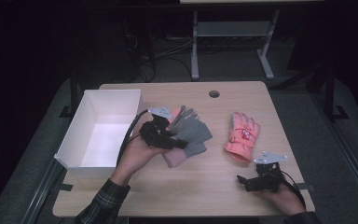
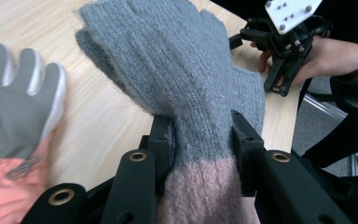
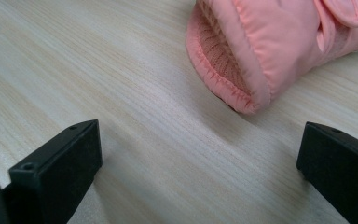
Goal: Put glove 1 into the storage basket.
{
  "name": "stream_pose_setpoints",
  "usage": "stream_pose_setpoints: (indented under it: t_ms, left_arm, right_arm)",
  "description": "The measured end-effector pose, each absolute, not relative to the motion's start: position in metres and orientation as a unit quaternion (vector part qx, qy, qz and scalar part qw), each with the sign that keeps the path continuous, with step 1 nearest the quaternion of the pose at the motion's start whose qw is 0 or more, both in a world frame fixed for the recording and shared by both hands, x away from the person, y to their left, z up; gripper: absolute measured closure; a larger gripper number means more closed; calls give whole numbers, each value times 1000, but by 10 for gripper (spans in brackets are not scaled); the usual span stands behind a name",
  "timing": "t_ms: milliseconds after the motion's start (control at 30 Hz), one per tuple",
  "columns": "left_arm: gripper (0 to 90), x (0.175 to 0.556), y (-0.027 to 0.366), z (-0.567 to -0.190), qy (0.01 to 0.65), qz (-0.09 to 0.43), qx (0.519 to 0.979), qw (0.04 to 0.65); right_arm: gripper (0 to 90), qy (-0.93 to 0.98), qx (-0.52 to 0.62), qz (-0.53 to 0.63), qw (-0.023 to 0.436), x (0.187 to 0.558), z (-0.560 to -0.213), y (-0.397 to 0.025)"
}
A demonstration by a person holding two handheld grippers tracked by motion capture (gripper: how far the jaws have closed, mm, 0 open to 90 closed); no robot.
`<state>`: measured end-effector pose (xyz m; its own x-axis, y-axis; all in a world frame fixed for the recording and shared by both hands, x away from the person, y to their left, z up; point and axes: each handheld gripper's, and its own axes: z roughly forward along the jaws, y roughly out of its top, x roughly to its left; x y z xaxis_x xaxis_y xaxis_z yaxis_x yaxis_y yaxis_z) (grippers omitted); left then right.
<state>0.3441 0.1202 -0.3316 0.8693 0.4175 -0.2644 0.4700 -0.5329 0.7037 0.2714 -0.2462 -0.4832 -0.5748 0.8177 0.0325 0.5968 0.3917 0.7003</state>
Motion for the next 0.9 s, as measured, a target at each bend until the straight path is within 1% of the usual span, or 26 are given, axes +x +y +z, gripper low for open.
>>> stream_pose_setpoints:
  t_ms: [900]
  left_arm:
    - [671, 355, 207, -293, 329, 32, 830, 450]
  right_arm:
    - [0, 819, 432, 343, 161, 271, -483, -246]
